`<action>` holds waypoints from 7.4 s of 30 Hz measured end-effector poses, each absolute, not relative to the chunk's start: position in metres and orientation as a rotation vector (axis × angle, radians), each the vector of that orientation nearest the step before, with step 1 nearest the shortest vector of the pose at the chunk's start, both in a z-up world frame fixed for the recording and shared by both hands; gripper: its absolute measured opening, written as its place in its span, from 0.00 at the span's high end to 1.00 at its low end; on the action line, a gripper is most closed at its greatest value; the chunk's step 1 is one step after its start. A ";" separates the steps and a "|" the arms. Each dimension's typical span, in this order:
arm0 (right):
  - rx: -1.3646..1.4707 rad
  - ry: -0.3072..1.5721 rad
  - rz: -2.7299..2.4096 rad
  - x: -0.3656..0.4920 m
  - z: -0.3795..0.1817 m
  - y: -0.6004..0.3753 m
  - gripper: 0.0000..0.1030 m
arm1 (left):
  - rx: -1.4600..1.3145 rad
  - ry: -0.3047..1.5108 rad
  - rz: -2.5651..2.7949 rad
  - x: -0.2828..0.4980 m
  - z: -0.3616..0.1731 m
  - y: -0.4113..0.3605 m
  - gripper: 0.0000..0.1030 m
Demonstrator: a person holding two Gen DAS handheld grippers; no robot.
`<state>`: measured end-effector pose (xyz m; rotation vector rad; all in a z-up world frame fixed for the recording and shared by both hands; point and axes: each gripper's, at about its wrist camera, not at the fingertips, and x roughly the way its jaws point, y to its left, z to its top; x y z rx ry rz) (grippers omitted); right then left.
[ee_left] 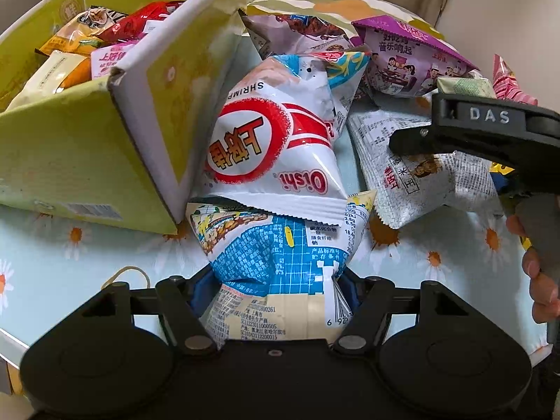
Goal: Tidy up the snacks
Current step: 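Grasp the blue-and-white Oishi bag with the left gripper while the right grasps the white printed bag, then carry both bags into the yellow-green box and open both grippers, then move both tools back over the remaining snack bags, then grasp the pale green bag with the left gripper while the right grasps the yellow chocolate bag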
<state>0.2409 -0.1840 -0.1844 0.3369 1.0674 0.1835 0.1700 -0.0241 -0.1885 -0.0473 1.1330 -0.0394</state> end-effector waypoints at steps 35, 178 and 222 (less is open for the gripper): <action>0.309 0.908 0.283 0.176 -0.111 -0.211 0.29 | -0.029 0.990 -0.105 0.117 -0.120 -0.071 0.38; 0.075 0.823 0.170 0.180 -0.071 -0.325 0.00 | 0.117 0.783 -0.327 0.236 -0.067 -0.169 0.00; -0.142 1.062 0.431 0.225 -0.171 -0.300 0.25 | 0.494 0.946 -0.415 0.292 -0.176 -0.233 0.33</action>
